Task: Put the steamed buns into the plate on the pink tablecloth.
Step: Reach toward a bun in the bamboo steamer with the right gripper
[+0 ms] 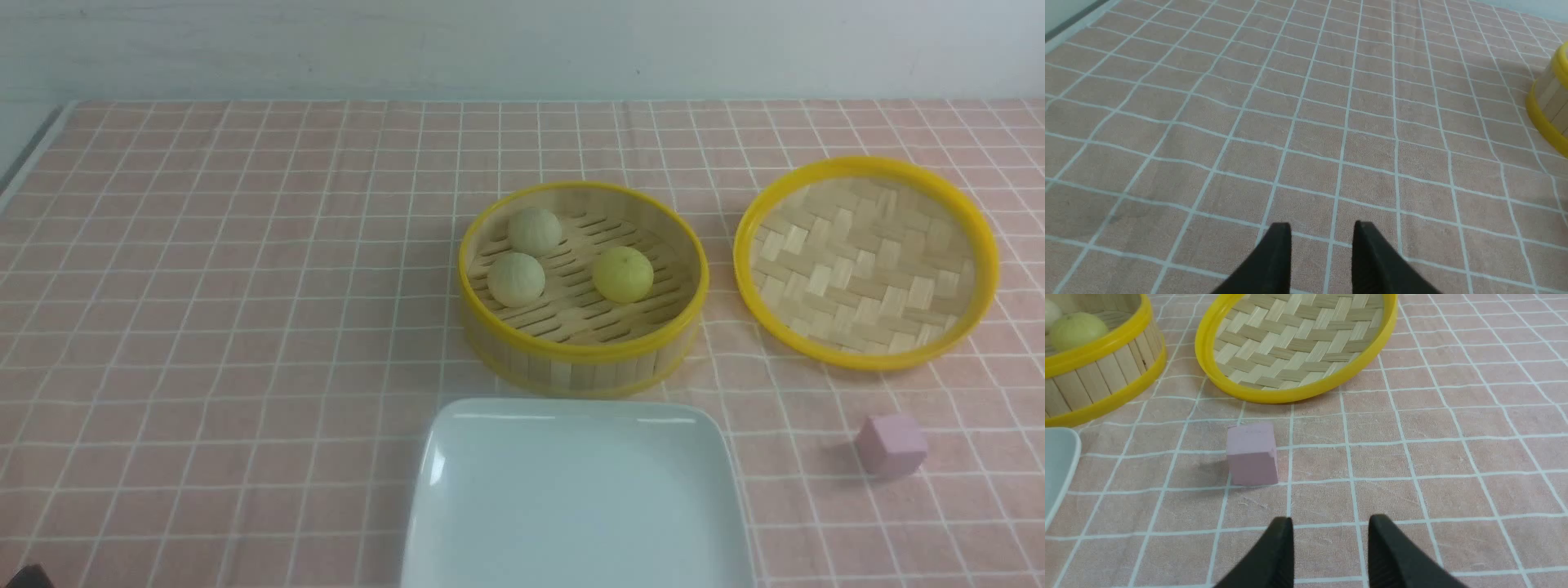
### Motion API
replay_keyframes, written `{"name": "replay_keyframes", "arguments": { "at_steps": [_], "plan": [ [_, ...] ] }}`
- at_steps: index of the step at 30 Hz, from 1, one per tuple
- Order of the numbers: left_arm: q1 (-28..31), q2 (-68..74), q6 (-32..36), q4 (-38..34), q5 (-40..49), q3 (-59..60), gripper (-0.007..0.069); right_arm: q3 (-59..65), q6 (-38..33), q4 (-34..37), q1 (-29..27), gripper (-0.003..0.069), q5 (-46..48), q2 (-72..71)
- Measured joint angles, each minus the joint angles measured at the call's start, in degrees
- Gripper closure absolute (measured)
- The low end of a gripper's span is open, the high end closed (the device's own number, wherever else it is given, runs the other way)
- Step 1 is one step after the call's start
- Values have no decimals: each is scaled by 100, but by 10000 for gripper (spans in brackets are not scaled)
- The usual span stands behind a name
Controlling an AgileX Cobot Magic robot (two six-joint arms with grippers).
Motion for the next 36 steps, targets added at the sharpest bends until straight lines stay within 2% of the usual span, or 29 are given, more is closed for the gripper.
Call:
{"name": "replay_keyframes", "arguments": {
  "at_steps": [17,24,36],
  "plan": [
    [0,0,0,13,0,0,384,0,0,0,0,419,0,0],
    [0,0,0,460,18,0,384,0,0,0,0,419,0,0],
    [0,0,0,542,23,0,384,0,0,0,0,419,0,0]
  ]
}}
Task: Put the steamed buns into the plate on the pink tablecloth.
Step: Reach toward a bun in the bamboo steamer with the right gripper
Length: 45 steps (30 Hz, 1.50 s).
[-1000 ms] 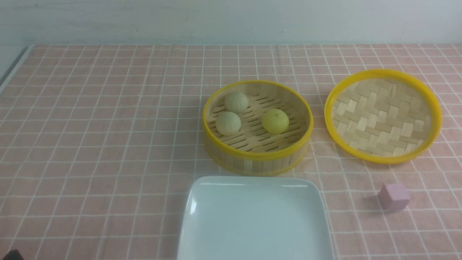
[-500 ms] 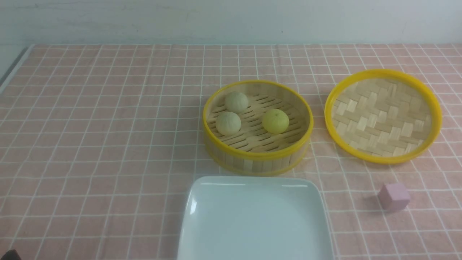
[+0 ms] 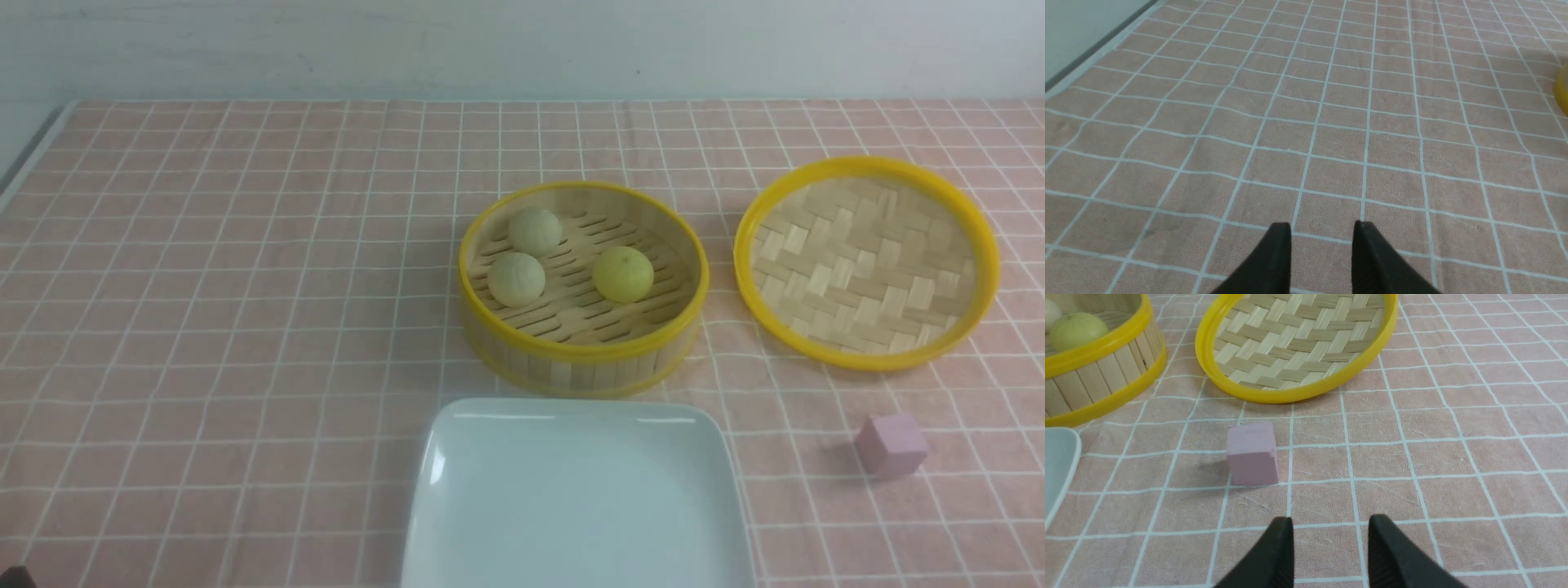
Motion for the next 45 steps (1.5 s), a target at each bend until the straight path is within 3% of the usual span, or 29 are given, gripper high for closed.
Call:
{"name": "replay_keyframes", "arguments": {
  "at_steps": [7,12,13,14,17,23,26,29,31,34,38,39,41,42,45],
  "plan": [
    [0,0,-25,0,0,0,384,0,11,-4,0,419,0,0],
    [0,0,-1392,-1334,-142,5,384,0,1099,1505,0,419,-1,0],
    [0,0,-2065,-2026,-203,12,384,6,1530,2156,0,419,25,0],
    [0,0,-2146,-2107,-207,12,384,6,1567,2228,0,419,25,0],
    [0,0,-3250,-3073,-215,23,384,35,1950,3194,0,419,50,0],
    [1,0,-3586,-3097,-344,42,384,54,1999,3459,0,419,-141,0],
    [12,0,-3611,-2953,-1031,47,384,54,1999,3465,0,426,-327,0],
    [18,0,-3512,-2732,-2314,39,421,-39,1794,3474,0,482,-556,0],
    [23,0,-3379,-2481,-2420,-180,477,-260,1432,3415,0,549,-637,22],
    [23,82,-3114,-2019,-1766,-716,573,-702,938,3204,0,628,-696,283],
    [23,1129,-2243,-1380,810,-1927,624,-1739,258,2499,0,659,14,1591],
    [23,1192,-2193,-1375,1051,-2019,625,-1739,250,2455,0,659,85,1591],
    [23,2088,-1500,-1451,2402,-2552,625,-2364,264,1942,0,659,1216,2729],
    [23,2162,-1443,-1467,2491,-2588,625,-2458,273,1911,0,659,1310,2922],
    [23,3457,-345,-2002,3587,-3075,625,-3254,275,1630,0,659,2761,4645]
  ]
}}
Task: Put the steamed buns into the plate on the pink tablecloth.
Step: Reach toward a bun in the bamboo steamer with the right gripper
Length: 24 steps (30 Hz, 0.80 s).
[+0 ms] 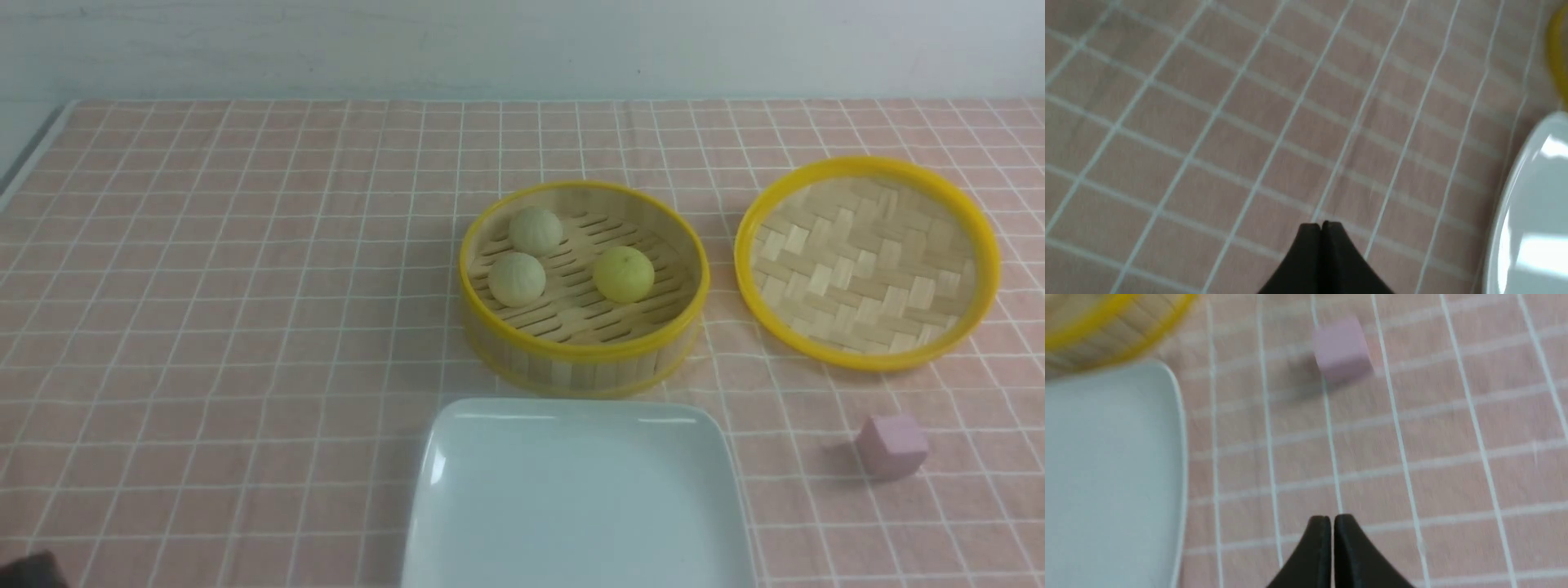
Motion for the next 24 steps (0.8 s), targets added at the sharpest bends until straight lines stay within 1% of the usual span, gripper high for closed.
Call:
{"name": "replay_keyframes", "arguments": {
  "at_steps": [1,2,3,4,5,6,7,9,11,14,15,16,17,19,20,24],
  "plan": [
    [0,201,192,-114,89,-51,625,-79,-46,18,0,659,155,181],
    [0,634,618,-379,198,-140,625,-376,-263,188,0,659,381,861],
    [0,855,894,-535,199,-172,625,-506,-478,409,6,659,466,1181],
    [0,1102,1091,-735,181,-185,624,-633,-723,617,54,658,506,1493],
    [0,1148,1134,-776,161,-193,624,-696,-856,670,69,658,514,1650],
    [0,1444,1414,-1041,66,-196,624,-932,-1330,1146,216,652,602,2180],
    [0,1621,1583,-1225,-15,-196,622,-1113,-1633,1419,360,650,665,2555],
    [0,1868,1837,-1518,-164,-196,618,-1460,-2014,1732,686,642,761,3145],
    [0,2035,2010,-1711,-296,-196,615,-2007,-2137,1843,1082,626,838,3841],
    [0,2150,2102,-1852,-538,-196,608,-3148,-1901,1468,1591,585,934,4827],
    [0,2150,2102,-1852,-556,-196,608,-3228,-1828,1426,1648,579,934,4936],
    [0,2157,2102,-1862,-676,-196,603,-3895,-1475,1015,1853,552,956,5284],
    [0,2157,2102,-1863,-687,-196,601,-4064,-1429,897,1876,547,956,5379],
    [0,2157,2102,-1883,-752,-196,592,-5101,-861,183,2108,498,986,5904],
    [0,2157,2102,-1883,-767,-196,588,-5605,-597,-59,2197,470,992,6149],
    [0,2157,2102,-1886,-782,-196,571,-7000,20,-702,2373,377,1010,6974]
  ]
}}
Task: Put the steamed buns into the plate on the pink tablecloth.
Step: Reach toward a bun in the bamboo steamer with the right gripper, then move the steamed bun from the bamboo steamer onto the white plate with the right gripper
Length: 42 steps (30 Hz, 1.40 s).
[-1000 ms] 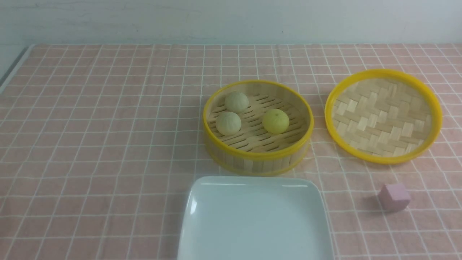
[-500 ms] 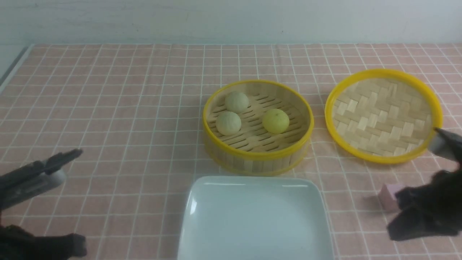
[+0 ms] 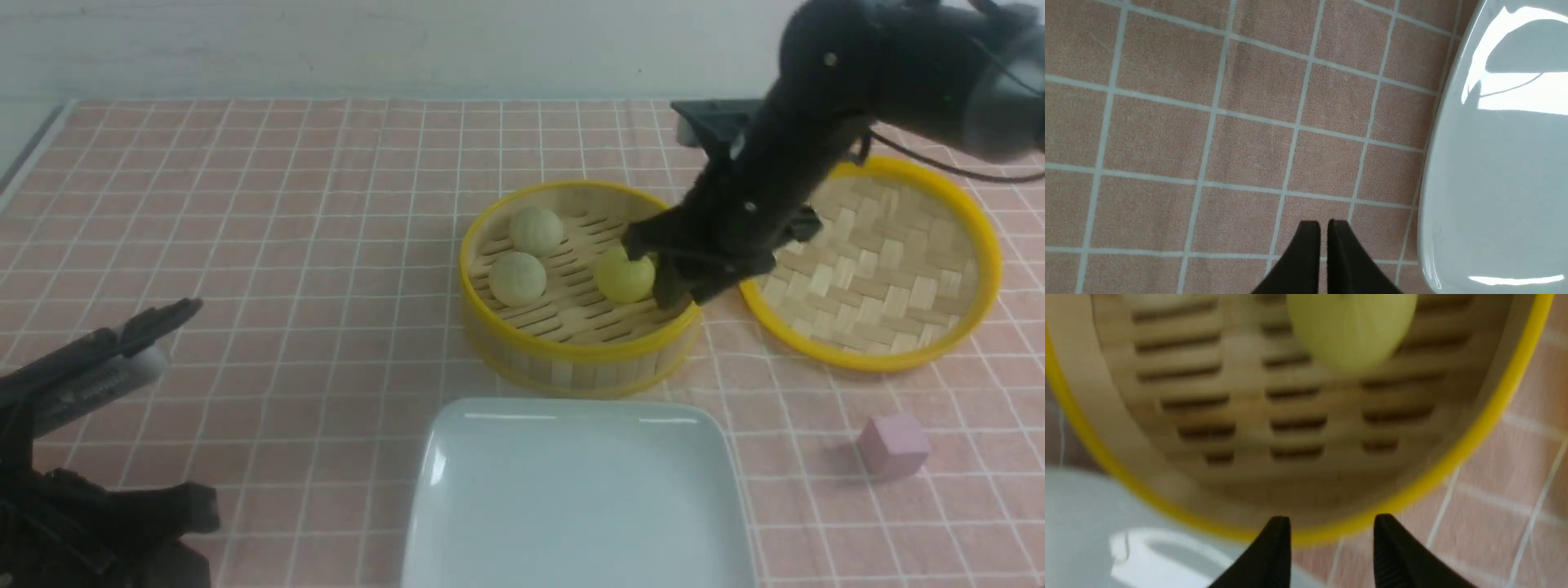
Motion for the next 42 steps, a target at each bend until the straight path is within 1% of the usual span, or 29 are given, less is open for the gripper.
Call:
{"name": "replay_keyframes", "arguments": {
  "at_steps": [2,4,6,8,9,10,11,12,14,15,17,18,21,22,23,24,25,29,32,34,35,36,37,40,42],
  "plan": [
    [0,0,0,-4,-12,-2,564,-691,167,-192,17,337,-7,511],
    [0,0,0,-4,-20,-7,560,-1284,276,-336,17,313,-57,1007],
    [0,0,0,-17,-37,-7,555,-1709,331,-439,17,303,-82,1398],
    [0,0,0,-15,-42,-7,555,-2039,342,-455,17,317,-34,1744],
    [0,0,0,-19,-42,-7,555,-2138,336,-423,17,345,16,1866],
    [0,0,0,-19,-48,-7,555,-2152,336,-423,17,352,16,1885],
    [0,0,0,-19,-45,-7,554,-2192,320,-375,17,389,72,1933],
    [0,0,0,-19,-49,-7,554,-2240,226,-275,17,483,189,1936],
    [0,0,0,-19,-49,-7,552,-2254,5,-140,17,596,415,1793],
    [0,0,0,-19,-49,-7,551,-2254,-118,-107,17,629,593,1644],
    [0,0,0,-19,-49,-7,548,-2239,-192,-66,17,645,816,1480],
    [0,0,0,-19,-49,-7,545,-2161,-290,-34,30,652,975,1159],
    [0,0,0,-19,-43,-7,540,-1473,-329,-34,188,652,979,77],
    [0,5,0,-19,-43,-7,540,-1405,-323,-34,208,652,979,11],
    [0,5,0,-19,-43,-7,538,-949,-287,-25,345,652,973,-367],
    [0,5,0,-19,-43,-7,537,-773,-280,-19,396,652,973,-481],
    [0,5,0,-19,-74,-7,534,72,-202,24,669,652,936,-890],
    [0,5,0,-22,-156,-7,530,1726,95,124,1027,648,152,-1177],
    [0,5,0,-43,-170,-8,526,2616,279,106,1111,626,-780,-1160],
    [0,5,0,-43,-176,-8,522,2970,343,104,1111,585,-1253,-1134],
    [0,11,0,-43,-176,-8,521,3141,385,97,1111,545,-1510,-1101],
    [0,16,0,-43,-176,-8,520,3158,386,91,1111,538,-1574,-1095],
    [0,21,0,-43,-176,-8,517,3230,425,90,1111,456,-1736,-1067],
    [0,23,0,-43,-188,-8,510,3177,437,97,1111,319,-1684,-1074],
    [0,23,0,-53,-194,-8,505,3003,300,4,1080,251,-1342,-1148]
  ]
}}
